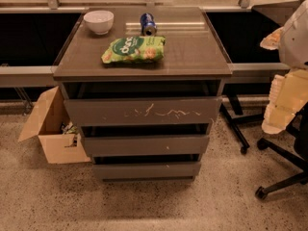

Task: Open top drawer

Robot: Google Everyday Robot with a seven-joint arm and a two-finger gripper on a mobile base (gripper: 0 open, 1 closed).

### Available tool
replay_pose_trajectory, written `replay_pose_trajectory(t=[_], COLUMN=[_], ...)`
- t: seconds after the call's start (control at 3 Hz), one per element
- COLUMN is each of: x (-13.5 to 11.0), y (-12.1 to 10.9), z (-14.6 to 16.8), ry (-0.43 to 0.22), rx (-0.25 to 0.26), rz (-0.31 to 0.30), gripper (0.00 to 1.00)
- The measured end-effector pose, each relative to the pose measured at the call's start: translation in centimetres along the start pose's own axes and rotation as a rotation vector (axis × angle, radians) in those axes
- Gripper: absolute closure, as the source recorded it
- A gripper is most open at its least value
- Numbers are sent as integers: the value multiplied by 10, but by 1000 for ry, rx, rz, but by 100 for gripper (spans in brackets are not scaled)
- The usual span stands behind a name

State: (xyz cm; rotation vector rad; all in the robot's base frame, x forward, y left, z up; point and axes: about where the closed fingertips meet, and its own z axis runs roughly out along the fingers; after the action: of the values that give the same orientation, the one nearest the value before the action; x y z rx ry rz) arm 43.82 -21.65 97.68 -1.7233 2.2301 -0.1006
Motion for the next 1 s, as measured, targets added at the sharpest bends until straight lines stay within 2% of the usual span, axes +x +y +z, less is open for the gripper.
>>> replay_pose_trajectory(t=[0.33,0.67,1.0], x=[0,-9,-28], y=[0,5,9], z=[0,26,70], ry=[0,-54,-132], rx=[0,-39,-84], rz=[0,-21,-97], gripper=[0,0,0])
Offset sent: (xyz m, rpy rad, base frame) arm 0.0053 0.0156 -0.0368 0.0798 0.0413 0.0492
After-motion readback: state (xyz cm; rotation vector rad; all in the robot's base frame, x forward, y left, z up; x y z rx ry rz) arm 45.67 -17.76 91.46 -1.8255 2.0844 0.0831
